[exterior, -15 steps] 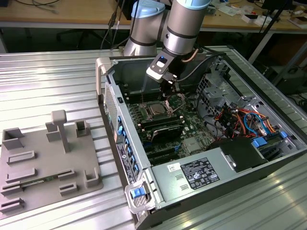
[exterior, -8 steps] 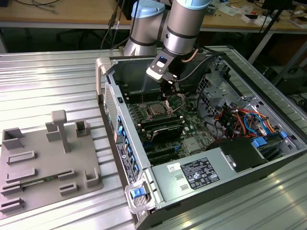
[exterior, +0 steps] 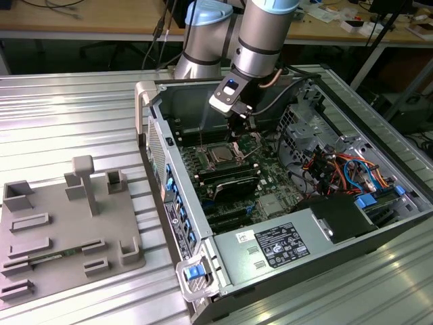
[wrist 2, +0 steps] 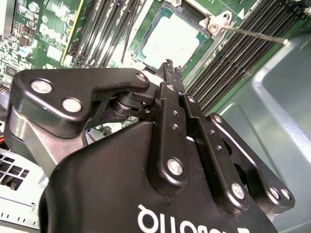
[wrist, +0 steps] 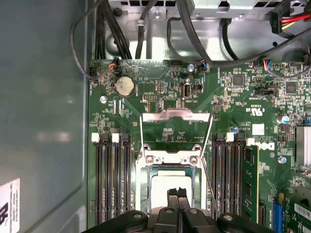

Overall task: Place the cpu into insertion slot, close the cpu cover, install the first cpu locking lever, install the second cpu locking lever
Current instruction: 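Close the cpu cover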

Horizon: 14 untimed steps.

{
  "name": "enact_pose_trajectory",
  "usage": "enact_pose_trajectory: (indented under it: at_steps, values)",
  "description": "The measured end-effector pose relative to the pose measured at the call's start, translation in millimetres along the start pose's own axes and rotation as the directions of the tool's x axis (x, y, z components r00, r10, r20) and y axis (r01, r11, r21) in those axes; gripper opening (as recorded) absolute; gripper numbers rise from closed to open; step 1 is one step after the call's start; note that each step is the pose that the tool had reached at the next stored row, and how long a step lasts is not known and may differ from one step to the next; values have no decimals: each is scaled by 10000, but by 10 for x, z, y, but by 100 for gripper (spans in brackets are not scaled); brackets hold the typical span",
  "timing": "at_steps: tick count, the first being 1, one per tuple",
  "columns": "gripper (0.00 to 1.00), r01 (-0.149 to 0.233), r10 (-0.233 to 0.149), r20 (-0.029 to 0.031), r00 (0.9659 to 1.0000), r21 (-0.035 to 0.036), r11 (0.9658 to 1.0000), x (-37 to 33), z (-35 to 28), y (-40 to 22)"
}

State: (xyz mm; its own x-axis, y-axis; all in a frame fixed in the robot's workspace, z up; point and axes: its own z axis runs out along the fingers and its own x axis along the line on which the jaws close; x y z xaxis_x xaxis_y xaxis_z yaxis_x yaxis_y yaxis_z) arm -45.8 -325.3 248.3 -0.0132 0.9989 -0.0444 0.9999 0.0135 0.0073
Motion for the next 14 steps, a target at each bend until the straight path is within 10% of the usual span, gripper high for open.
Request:
enact_pose_trajectory:
  at_steps: [14]
  values:
    - [11,1,-1,0,10000,-1,10000,-7,-104,198]
